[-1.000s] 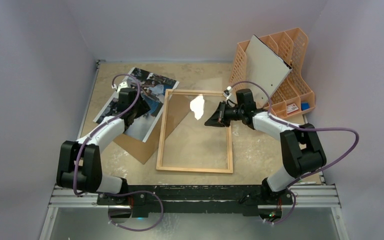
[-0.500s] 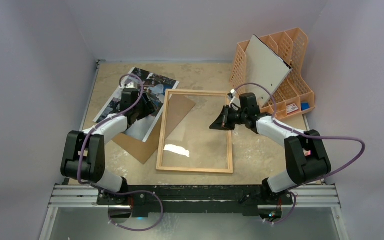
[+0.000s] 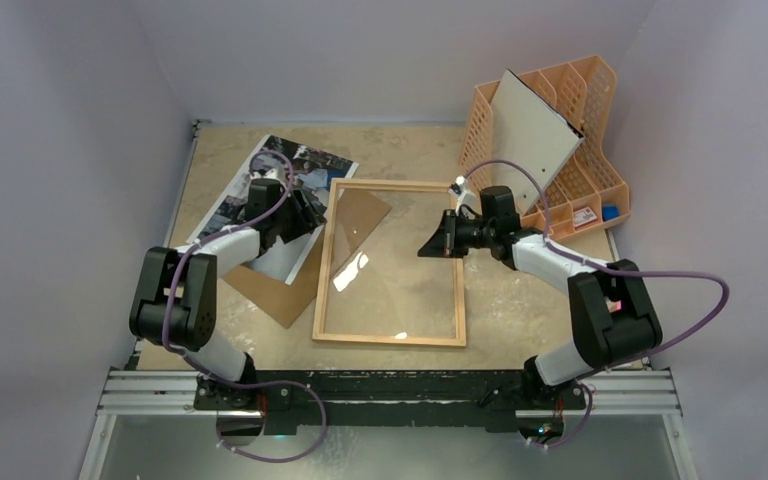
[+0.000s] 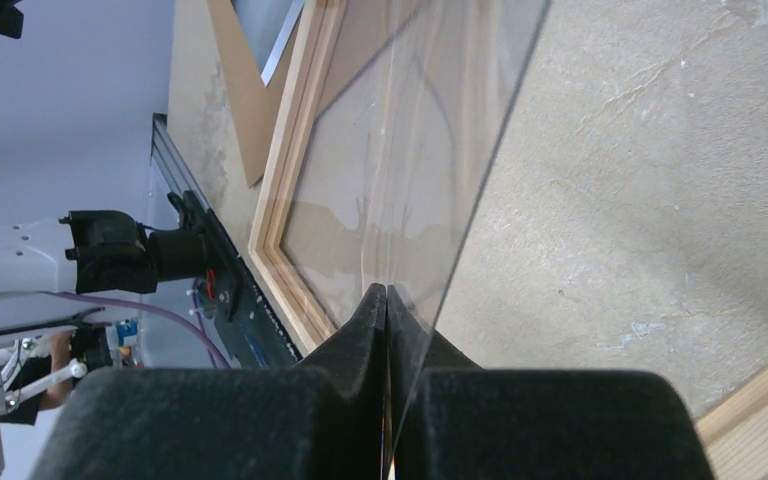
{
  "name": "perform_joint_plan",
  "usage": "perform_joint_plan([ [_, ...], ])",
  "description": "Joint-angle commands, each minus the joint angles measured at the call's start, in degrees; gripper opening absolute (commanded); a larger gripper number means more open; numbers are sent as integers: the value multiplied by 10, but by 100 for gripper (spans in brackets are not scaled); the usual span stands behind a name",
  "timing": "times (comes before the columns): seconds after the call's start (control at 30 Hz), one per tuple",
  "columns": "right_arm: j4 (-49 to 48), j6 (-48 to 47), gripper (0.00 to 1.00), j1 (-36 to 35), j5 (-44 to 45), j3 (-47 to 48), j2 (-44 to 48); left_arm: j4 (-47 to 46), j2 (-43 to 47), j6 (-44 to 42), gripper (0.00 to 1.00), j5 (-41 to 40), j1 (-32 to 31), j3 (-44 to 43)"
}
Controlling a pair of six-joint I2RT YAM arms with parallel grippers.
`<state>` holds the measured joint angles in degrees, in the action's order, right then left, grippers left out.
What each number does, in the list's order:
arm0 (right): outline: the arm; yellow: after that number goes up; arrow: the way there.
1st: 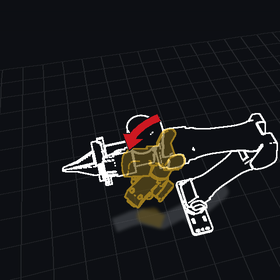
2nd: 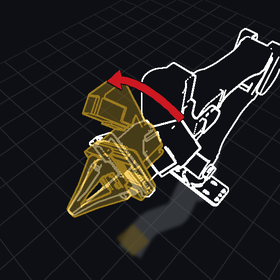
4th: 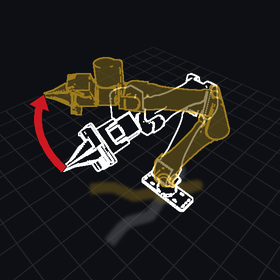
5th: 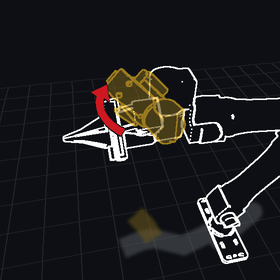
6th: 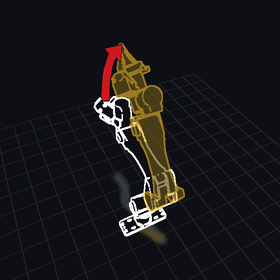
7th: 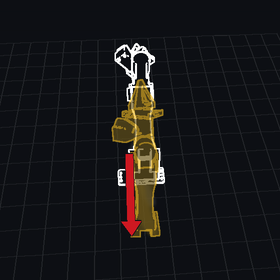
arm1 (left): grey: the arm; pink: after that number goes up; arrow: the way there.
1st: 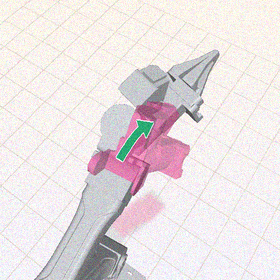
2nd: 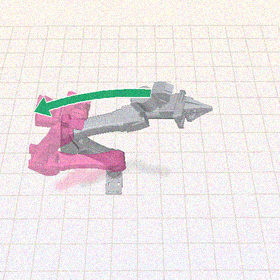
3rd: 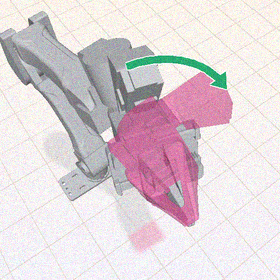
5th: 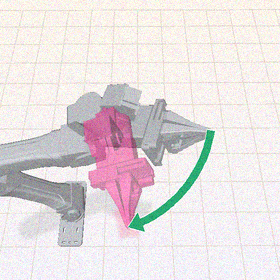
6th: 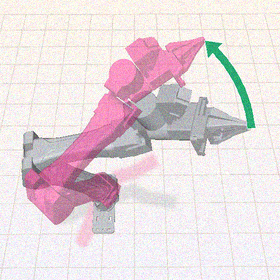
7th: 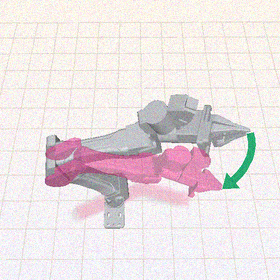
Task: Put the photo into the frame
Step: Place the photo frame item in the photo frame.
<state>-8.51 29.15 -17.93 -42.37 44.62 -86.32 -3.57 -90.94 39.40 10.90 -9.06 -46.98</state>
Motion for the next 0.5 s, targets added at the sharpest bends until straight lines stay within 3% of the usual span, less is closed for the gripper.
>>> perform_joint_plan([
  [0.0,-12,-30,0,2,-16,1,-13,-27,-11,-7,58,27,4,-11],
  [0.47,73,-61,0,3,43,45,-80,-25,-57,-29,58,93,3,-25],
])
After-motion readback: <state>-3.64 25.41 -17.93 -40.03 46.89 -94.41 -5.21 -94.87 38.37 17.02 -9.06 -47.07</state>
